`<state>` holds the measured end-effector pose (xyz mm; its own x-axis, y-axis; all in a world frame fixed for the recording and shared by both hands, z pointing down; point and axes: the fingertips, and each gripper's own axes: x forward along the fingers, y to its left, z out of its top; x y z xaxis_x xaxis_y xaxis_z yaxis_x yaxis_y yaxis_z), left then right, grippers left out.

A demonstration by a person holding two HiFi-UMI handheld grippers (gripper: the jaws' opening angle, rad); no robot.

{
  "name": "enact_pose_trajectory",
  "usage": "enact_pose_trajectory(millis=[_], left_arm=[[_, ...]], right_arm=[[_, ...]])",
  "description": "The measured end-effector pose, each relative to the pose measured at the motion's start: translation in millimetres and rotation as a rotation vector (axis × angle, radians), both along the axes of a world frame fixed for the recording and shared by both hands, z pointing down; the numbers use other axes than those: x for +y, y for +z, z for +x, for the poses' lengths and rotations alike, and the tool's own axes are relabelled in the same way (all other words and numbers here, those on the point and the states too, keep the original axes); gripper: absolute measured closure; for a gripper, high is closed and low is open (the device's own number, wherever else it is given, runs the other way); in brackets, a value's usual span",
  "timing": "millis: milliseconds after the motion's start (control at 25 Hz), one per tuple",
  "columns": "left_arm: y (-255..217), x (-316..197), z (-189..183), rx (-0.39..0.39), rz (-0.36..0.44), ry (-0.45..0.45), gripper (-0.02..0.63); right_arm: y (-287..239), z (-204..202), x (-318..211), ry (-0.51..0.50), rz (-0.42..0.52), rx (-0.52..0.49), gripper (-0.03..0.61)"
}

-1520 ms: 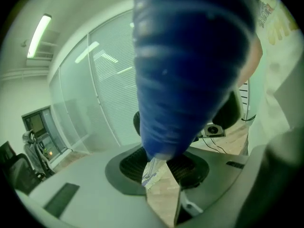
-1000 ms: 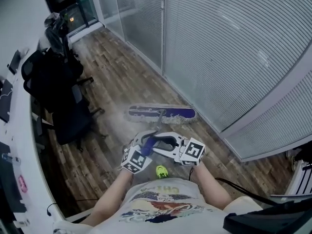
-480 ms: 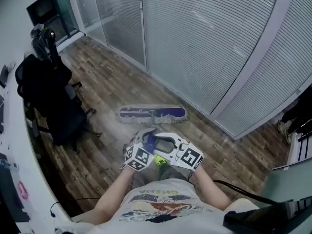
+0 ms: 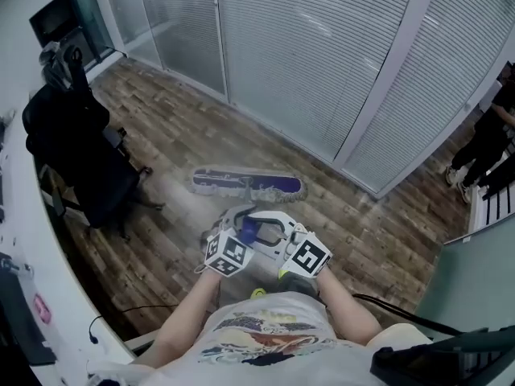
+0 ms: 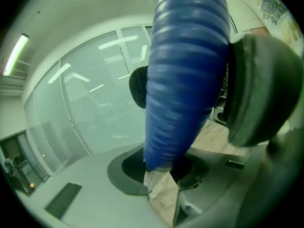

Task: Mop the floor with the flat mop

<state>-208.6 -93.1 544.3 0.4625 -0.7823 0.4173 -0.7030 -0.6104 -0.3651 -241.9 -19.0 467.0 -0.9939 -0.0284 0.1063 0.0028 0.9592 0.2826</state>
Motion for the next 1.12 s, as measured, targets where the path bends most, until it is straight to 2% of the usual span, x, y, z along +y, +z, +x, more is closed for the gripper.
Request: enact_pose_trajectory(millis=[240,400,560,840,960,1120], left_arm=[[-3,49,39,0.008,-0.006,0.008,0.514],[-2,90,86,0.002,-0.008,0.015,0.514],[3,144,136,-0.006,-0.018,0.01,0.512],[2,248,213,0.036,0.001,-0.032,0.512],[7,285,233,0.025,-0.005,-0.021,0.512],[27,312,239,-0.009,-0.019,0.0,0.512]], right_arm=[[-9,38,48,0.011,-0.086,-0.056,0.419],[-6,87,87,0.006,-0.083,-0.041,0.419],[-5,137,142,-0.008,-0.141,-0.057,0.417],[2,217,247,-0.073,-0.118,-0.036,0.416],[10,237,283,-0.09,-0.109,0.005,0.414],[27,242,310,-0.099,-0.146,0.011,0.409]])
